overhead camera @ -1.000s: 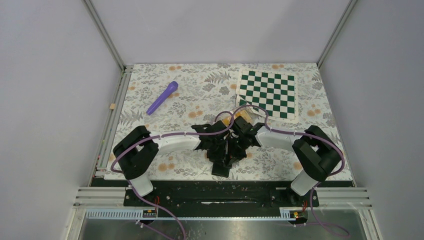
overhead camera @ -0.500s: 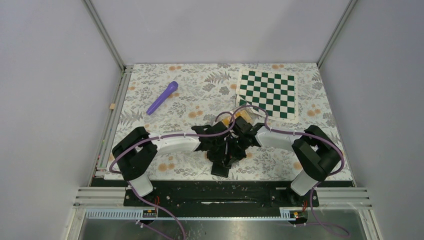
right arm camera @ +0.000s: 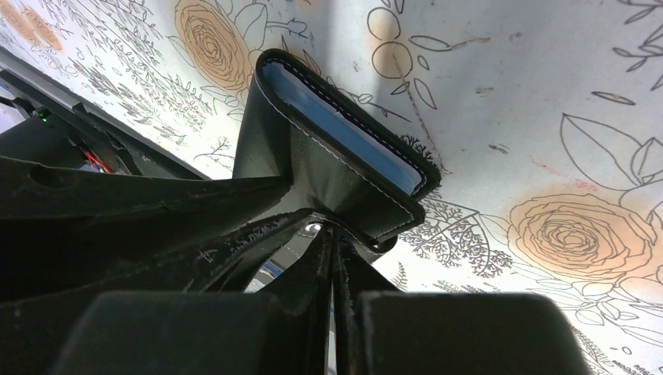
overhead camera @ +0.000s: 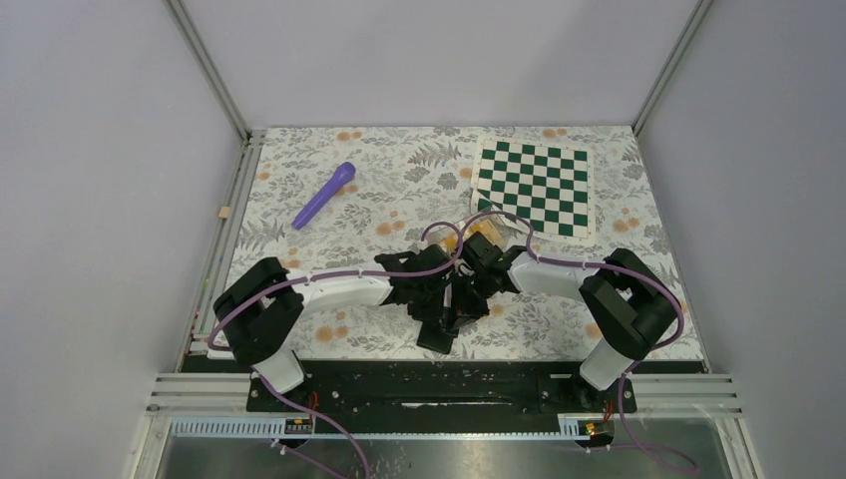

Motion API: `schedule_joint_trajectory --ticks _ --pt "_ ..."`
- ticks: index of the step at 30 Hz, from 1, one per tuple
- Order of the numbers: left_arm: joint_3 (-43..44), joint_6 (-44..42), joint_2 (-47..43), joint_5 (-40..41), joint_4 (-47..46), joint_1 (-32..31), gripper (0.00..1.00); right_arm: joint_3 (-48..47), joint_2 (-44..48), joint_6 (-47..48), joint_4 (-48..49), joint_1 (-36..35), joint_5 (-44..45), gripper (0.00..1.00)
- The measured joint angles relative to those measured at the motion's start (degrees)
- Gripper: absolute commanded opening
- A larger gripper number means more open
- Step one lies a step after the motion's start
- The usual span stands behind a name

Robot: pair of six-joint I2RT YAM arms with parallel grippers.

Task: Put the credit cards into the card holder
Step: Close the card holder at the center of the board.

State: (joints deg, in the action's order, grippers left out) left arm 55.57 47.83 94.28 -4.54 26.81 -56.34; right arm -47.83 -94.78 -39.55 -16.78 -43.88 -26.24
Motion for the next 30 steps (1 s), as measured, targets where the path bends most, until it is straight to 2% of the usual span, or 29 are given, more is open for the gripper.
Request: schedule_joint_trajectory --ticks 4,10,20,30 --pt "-0.94 0.02 -0.57 0.96 -0.68 0.0 0.1 0.0 0.0 -0.02 0.0 0.0 -0.02 0.0" --pt "-1.27 0.02 -0.57 1.07 -0.94 0.04 0.1 0.0 0.0 -0.15 0.0 0.0 -0.04 0.0" --pt "-1.46 0.04 -1.07 1.01 -1.27 0.04 0.22 0.0 -0.11 -0.61 0.07 0.0 -0.26 0.0" --pt "-2.93 0.04 -4.15 0.46 -2.56 0.04 0.16 0.0 -0.26 -0.85 0.2 -0.02 -0.46 0.0"
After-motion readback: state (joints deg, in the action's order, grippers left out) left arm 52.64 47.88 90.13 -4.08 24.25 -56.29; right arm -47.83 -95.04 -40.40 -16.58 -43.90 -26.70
